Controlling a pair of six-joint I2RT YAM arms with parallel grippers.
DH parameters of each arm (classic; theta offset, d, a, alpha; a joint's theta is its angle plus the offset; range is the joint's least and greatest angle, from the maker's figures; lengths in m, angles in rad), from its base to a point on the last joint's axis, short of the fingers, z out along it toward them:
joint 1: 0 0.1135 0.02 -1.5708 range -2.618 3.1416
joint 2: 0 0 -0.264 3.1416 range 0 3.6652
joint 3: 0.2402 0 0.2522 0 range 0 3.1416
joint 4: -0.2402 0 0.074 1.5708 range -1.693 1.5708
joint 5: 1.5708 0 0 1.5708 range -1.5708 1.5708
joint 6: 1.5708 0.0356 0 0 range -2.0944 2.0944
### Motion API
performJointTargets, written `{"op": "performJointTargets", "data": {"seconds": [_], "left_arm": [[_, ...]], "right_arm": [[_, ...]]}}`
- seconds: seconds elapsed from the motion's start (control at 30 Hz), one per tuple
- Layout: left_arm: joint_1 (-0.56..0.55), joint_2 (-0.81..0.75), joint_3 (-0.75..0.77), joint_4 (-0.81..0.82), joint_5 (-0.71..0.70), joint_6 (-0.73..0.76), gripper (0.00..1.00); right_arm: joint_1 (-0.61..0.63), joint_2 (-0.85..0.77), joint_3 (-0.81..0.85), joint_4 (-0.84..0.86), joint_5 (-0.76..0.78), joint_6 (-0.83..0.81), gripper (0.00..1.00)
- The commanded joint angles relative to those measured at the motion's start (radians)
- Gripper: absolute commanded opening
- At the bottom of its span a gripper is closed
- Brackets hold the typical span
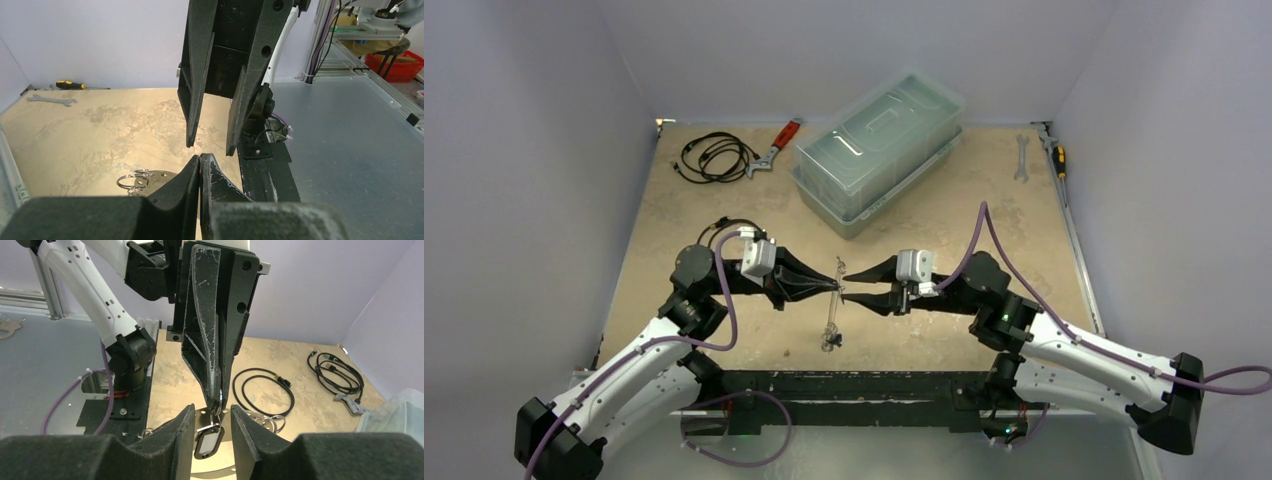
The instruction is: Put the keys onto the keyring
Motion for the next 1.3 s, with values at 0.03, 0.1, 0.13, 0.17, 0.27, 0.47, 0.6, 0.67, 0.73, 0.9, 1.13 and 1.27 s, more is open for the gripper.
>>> {"op": "performJointTargets", "data": {"seconds": [0.03, 0.1, 0.13, 0.17, 0.27, 0.47, 0.6, 0.67, 0.73, 0.9, 1.13, 1.27], "left_arm": [[-0.006, -0.016, 0.047, 0.032, 0.006, 0.025, 0.00], [-0.006, -0.018, 0.047, 0.032, 0.005, 0.025, 0.00], [-0.005, -0.018, 0.048, 0.033, 0.005, 0.025, 0.00], [-0.006, -0.018, 0.048, 0.033, 0.005, 0.025, 0.00], [-0.005, -0.018, 0.049, 0.033, 0.005, 0.023, 0.00], [-0.006, -0.021, 0.048, 0.035, 0.004, 0.019, 0.00], [-0.006, -0.024, 0.046, 0.043, 0.004, 0.013, 0.00], [-0.006, -0.024, 0.046, 0.045, 0.003, 0.010, 0.00], [-0.005, -0.024, 0.046, 0.046, 0.004, 0.008, 0.00], [-0.005, -0.025, 0.046, 0.050, 0.003, 0.004, 0.00], [-0.006, -0.028, 0.045, 0.052, 0.003, 0.002, 0.00], [-0.006, -0.028, 0.045, 0.051, 0.002, 0.001, 0.00]], "right_arm": [[0.002, 0.016, 0.030, 0.046, -0.001, 0.007, 0.34], [0.002, 0.020, 0.026, 0.047, 0.005, 0.005, 0.33], [0.002, 0.020, 0.022, 0.048, 0.007, 0.005, 0.32], [0.002, 0.020, 0.020, 0.050, 0.010, 0.005, 0.31], [0.002, 0.020, 0.015, 0.050, 0.015, 0.004, 0.27], [0.002, 0.021, 0.008, 0.050, 0.025, 0.004, 0.26], [0.002, 0.025, 0.004, 0.048, 0.036, 0.002, 0.27], [0.002, 0.025, 0.002, 0.051, 0.040, 0.003, 0.27], [0.002, 0.026, -0.001, 0.052, 0.042, 0.002, 0.27], [0.001, 0.030, -0.007, 0.054, 0.049, 0.003, 0.29], [0.001, 0.044, -0.005, 0.056, 0.042, 0.002, 0.27], [-0.001, 0.048, -0.005, 0.056, 0.043, 0.001, 0.22]]}}
